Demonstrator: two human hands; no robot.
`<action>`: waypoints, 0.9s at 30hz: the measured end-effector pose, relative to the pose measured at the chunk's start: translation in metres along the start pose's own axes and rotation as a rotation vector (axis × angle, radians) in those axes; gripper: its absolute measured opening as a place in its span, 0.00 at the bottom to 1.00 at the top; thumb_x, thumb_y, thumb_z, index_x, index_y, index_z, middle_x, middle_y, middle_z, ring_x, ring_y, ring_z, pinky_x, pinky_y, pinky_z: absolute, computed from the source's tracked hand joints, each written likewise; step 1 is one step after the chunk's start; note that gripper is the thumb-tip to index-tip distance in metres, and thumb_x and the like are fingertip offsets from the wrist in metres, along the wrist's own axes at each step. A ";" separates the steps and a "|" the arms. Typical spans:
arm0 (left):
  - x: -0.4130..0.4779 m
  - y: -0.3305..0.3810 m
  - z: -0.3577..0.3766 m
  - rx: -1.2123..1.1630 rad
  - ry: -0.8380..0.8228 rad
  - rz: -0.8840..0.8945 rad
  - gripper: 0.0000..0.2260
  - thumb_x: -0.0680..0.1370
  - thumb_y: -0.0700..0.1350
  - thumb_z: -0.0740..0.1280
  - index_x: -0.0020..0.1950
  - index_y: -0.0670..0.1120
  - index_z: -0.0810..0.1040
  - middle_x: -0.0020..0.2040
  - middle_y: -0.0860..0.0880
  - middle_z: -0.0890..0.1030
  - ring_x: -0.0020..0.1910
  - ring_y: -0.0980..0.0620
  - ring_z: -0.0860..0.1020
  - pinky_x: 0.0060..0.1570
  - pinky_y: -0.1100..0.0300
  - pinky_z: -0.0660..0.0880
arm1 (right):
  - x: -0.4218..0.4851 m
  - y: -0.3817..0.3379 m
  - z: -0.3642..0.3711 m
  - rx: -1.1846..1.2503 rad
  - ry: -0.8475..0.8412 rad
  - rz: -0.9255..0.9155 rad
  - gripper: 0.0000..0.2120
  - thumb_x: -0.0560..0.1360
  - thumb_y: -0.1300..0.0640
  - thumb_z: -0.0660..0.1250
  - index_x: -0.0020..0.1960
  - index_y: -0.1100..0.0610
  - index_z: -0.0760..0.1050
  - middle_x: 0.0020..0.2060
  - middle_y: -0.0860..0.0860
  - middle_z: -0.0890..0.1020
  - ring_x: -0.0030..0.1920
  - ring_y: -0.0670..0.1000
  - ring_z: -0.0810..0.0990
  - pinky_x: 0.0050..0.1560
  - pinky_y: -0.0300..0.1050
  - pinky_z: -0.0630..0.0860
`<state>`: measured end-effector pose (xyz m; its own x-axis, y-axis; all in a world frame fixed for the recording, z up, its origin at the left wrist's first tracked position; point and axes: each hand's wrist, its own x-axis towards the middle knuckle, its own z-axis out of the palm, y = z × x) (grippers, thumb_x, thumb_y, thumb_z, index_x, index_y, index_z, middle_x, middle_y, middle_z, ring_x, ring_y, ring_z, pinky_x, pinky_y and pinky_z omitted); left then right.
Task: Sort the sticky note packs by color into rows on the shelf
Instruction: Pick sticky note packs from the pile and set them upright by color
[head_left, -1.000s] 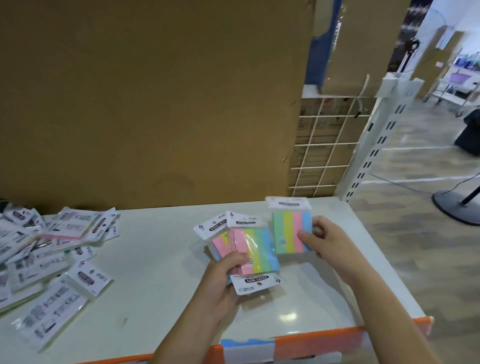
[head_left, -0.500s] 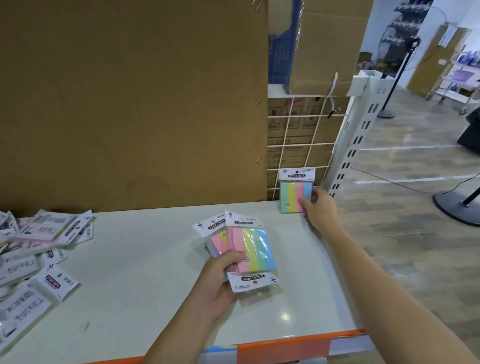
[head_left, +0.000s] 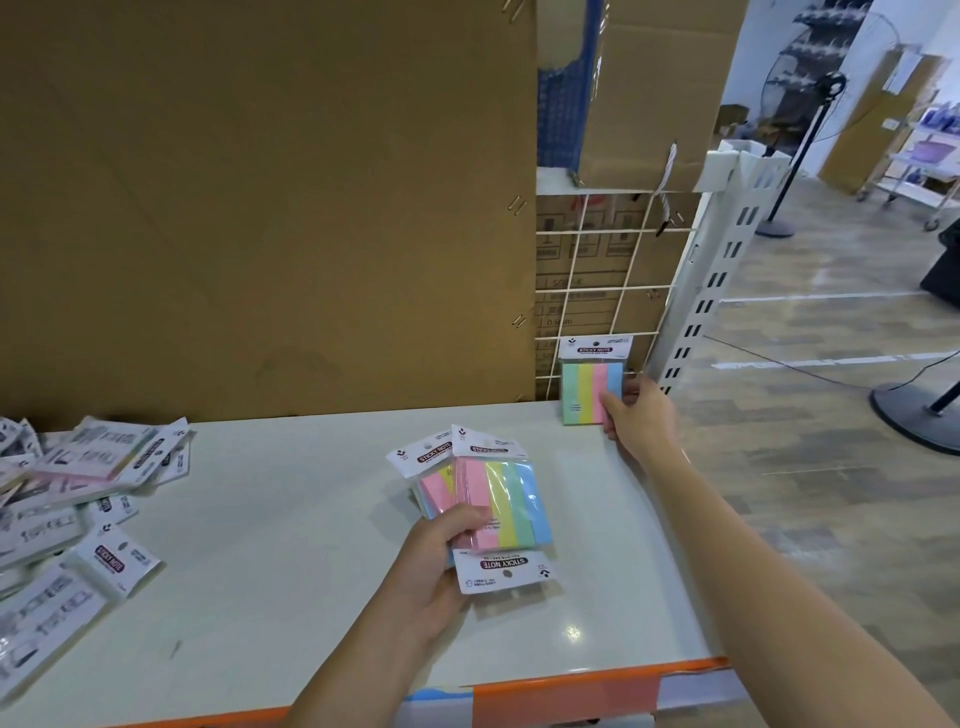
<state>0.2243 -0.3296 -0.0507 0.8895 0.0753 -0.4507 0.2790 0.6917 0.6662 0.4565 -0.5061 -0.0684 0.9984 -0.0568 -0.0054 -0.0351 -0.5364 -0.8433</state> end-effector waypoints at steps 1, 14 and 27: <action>0.000 0.000 0.000 -0.003 -0.003 -0.005 0.21 0.63 0.34 0.72 0.56 0.40 0.81 0.49 0.38 0.84 0.44 0.39 0.84 0.37 0.45 0.81 | -0.001 -0.002 0.000 -0.010 0.008 0.006 0.12 0.79 0.52 0.67 0.59 0.57 0.73 0.40 0.53 0.83 0.29 0.45 0.80 0.24 0.31 0.69; -0.007 -0.002 0.005 -0.028 -0.019 0.053 0.25 0.66 0.34 0.71 0.64 0.38 0.78 0.56 0.36 0.83 0.49 0.37 0.84 0.40 0.46 0.81 | -0.140 -0.023 -0.004 0.349 -0.461 0.075 0.09 0.80 0.51 0.66 0.48 0.56 0.80 0.35 0.50 0.83 0.28 0.45 0.77 0.26 0.39 0.72; -0.020 -0.005 0.005 -0.041 -0.045 0.041 0.25 0.67 0.42 0.75 0.64 0.44 0.79 0.58 0.38 0.83 0.52 0.37 0.83 0.43 0.45 0.82 | -0.161 -0.027 -0.028 0.547 -0.446 0.069 0.07 0.79 0.58 0.67 0.57 0.55 0.75 0.39 0.46 0.87 0.39 0.41 0.85 0.30 0.30 0.74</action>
<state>0.2068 -0.3385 -0.0422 0.9156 0.0725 -0.3954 0.2273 0.7179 0.6580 0.2957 -0.5062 -0.0298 0.9221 0.3374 -0.1896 -0.1880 -0.0377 -0.9815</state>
